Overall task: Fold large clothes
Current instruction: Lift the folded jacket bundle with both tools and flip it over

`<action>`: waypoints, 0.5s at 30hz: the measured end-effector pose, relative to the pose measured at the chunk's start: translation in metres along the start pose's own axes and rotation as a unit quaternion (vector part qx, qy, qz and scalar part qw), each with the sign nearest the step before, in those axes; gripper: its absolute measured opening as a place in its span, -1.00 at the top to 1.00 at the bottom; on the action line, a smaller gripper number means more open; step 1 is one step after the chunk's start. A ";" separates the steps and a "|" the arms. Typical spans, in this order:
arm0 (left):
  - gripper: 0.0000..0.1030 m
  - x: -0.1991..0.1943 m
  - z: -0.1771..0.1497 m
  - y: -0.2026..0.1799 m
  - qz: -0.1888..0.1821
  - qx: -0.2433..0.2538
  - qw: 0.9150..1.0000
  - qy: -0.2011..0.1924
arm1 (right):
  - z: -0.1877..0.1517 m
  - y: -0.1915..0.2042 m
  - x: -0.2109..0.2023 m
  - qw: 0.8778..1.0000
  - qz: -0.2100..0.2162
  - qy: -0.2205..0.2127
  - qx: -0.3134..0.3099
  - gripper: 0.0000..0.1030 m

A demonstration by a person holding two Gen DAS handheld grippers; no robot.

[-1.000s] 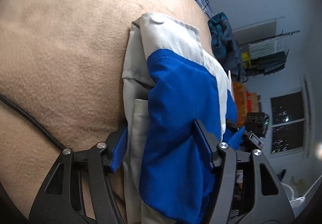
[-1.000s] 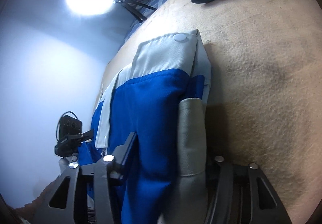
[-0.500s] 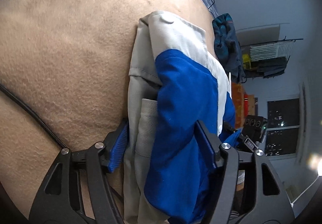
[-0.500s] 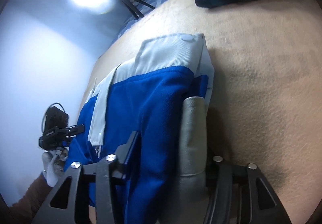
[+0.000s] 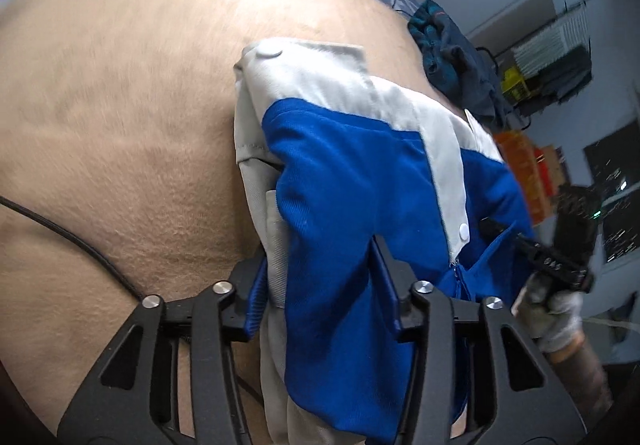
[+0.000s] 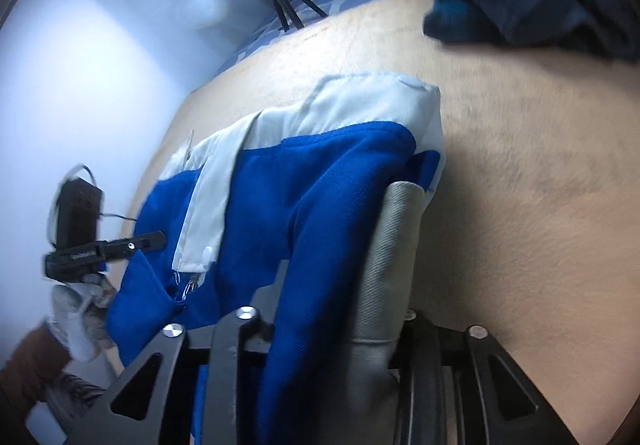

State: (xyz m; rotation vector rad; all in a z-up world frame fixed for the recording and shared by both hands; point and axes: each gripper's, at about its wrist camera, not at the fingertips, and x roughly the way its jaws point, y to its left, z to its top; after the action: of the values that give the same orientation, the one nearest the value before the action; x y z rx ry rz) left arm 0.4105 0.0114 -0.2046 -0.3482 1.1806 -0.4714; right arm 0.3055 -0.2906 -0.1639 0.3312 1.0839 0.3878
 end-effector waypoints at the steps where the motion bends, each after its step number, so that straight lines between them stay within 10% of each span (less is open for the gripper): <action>1: 0.20 -0.005 -0.001 -0.008 0.010 0.013 1.000 -0.008 | 0.000 0.007 -0.003 1.000 -0.014 -0.002 -0.010 0.50; 15: 0.32 -0.046 -0.038 -0.051 0.017 0.057 0.998 -0.031 | -0.014 0.083 -0.045 0.987 -0.112 -0.023 -0.112 0.58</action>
State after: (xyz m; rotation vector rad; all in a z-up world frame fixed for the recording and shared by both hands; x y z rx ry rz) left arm 0.3527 -0.0085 -0.1559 -0.2422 1.0920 -0.4924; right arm 0.2623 -0.2369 -0.0975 0.0174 1.0093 0.2949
